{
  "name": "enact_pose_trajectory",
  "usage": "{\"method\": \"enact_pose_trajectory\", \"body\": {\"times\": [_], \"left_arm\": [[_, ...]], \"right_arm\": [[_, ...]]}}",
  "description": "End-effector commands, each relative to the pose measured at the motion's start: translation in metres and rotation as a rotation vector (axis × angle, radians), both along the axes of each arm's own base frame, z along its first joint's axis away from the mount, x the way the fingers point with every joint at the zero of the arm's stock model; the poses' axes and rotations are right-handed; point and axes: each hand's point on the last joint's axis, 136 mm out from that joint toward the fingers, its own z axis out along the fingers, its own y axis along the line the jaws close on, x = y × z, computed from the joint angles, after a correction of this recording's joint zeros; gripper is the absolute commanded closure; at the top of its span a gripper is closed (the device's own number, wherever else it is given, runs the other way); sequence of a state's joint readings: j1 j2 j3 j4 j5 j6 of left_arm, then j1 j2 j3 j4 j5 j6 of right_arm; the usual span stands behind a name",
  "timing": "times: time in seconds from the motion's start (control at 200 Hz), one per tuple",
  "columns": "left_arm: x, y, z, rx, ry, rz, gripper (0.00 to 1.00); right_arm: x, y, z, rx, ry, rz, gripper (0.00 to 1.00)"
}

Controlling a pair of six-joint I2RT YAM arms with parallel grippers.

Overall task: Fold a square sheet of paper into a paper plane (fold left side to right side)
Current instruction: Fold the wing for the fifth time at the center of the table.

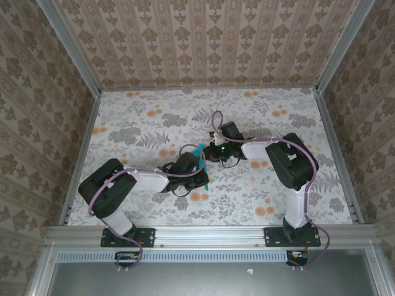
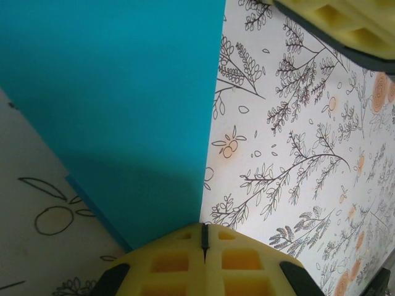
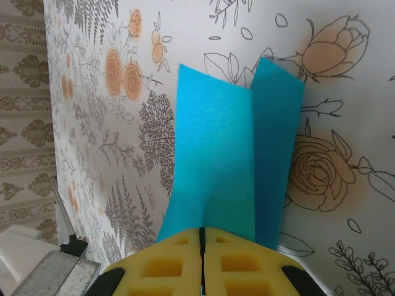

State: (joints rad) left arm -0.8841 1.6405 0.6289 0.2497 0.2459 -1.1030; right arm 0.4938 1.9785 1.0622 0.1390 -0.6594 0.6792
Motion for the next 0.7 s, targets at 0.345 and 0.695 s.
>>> {"method": "enact_pose_trajectory", "body": {"times": [0.345,0.695], "left_arm": [[-0.019,0.009,0.001,0.057,0.027,-0.079,0.97],[-0.012,-0.003,0.049,-0.022,-0.069,-0.117,0.9]], "right_arm": [[-0.012,-0.02,-0.057,-0.298,0.155,-0.002,0.93],[-0.016,-0.02,-0.064,-0.307,0.177,0.002,0.94]]}}
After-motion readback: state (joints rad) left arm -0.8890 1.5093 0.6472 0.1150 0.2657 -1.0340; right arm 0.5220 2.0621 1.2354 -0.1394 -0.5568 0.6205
